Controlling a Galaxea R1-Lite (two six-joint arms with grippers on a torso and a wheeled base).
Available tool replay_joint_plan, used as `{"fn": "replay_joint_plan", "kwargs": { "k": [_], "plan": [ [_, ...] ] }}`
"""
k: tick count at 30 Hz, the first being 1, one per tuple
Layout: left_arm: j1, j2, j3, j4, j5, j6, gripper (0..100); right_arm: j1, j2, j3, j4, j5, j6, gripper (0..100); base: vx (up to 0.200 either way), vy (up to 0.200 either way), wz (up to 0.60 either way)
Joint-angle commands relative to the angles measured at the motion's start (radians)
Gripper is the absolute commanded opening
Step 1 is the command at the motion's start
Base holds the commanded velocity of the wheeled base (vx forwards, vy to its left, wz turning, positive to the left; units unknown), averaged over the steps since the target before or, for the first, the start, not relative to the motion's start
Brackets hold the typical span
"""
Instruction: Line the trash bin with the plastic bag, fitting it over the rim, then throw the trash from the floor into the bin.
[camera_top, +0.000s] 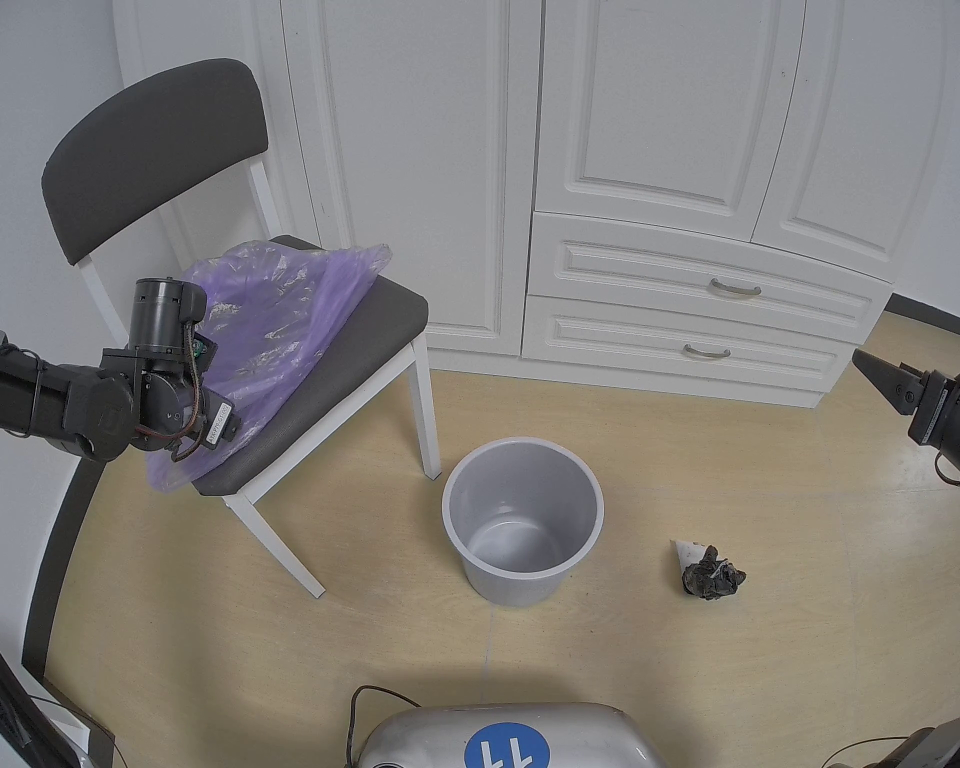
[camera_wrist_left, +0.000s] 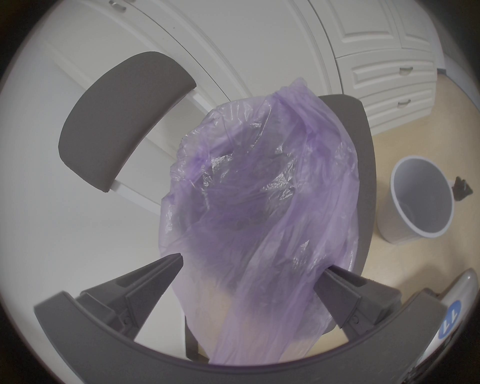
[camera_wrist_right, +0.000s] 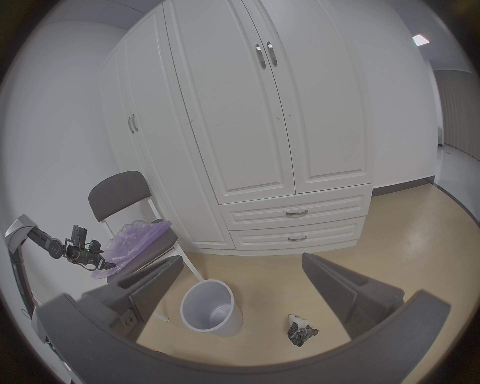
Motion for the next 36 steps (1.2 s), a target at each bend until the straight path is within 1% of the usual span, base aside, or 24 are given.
{"fn": "replay_joint_plan", "kwargs": {
  "k": [1,5,7,8,12,14,17,21,27,28,34,36],
  "plan": [
    [0.0,-0.003,0.008,0.0,0.015,0.019,100,0.001,-0.003,0.0,0.0,0.0,0.0,100,0.0,0.0,0.0],
    [-0.002,0.004,0.005,-0.002,0.046,0.042,100,0.001,-0.006,0.0,0.0,0.0,0.001,100,0.0,0.0,0.0],
    [-0.002,0.004,0.005,-0.002,0.046,0.042,100,0.001,-0.006,0.0,0.0,0.0,0.001,100,0.0,0.0,0.0],
    [-0.002,0.007,0.008,-0.029,0.072,0.074,100,0.001,-0.006,-0.001,0.0,0.0,0.001,100,0.0,0.0,0.0],
    [-0.002,0.007,0.039,-0.135,0.08,0.154,100,0.001,-0.003,-0.001,0.0,0.0,0.001,100,0.0,0.0,0.0],
    [-0.007,0.0,0.068,-0.187,0.088,0.172,100,0.001,-0.001,0.0,0.0,0.0,0.001,100,0.0,0.0,0.0],
    [-0.017,-0.008,0.1,-0.221,0.091,0.184,100,0.001,-0.004,0.0,0.0,0.0,0.0,100,0.0,0.0,0.0],
    [-0.016,0.004,0.099,-0.224,0.118,0.193,100,0.001,-0.004,0.002,0.0,0.0,0.0,100,0.0,0.0,0.0],
    [-0.014,0.021,0.091,-0.224,0.12,0.195,100,0.001,-0.003,0.003,0.0,0.0,-0.002,100,0.0,0.0,0.0],
    [-0.014,0.023,0.091,-0.226,0.12,0.195,0,0.001,-0.003,0.005,0.0,0.0,-0.002,100,0.0,0.0,0.0],
    [-0.014,0.037,0.094,-0.249,0.112,0.193,0,0.001,-0.004,0.02,0.0,0.0,-0.028,100,0.0,0.0,0.0],
    [-0.017,0.038,0.094,-0.284,0.106,0.184,0,0.001,-0.003,0.022,0.0,0.0,-0.031,100,0.0,0.0,0.0]
  ]
}}
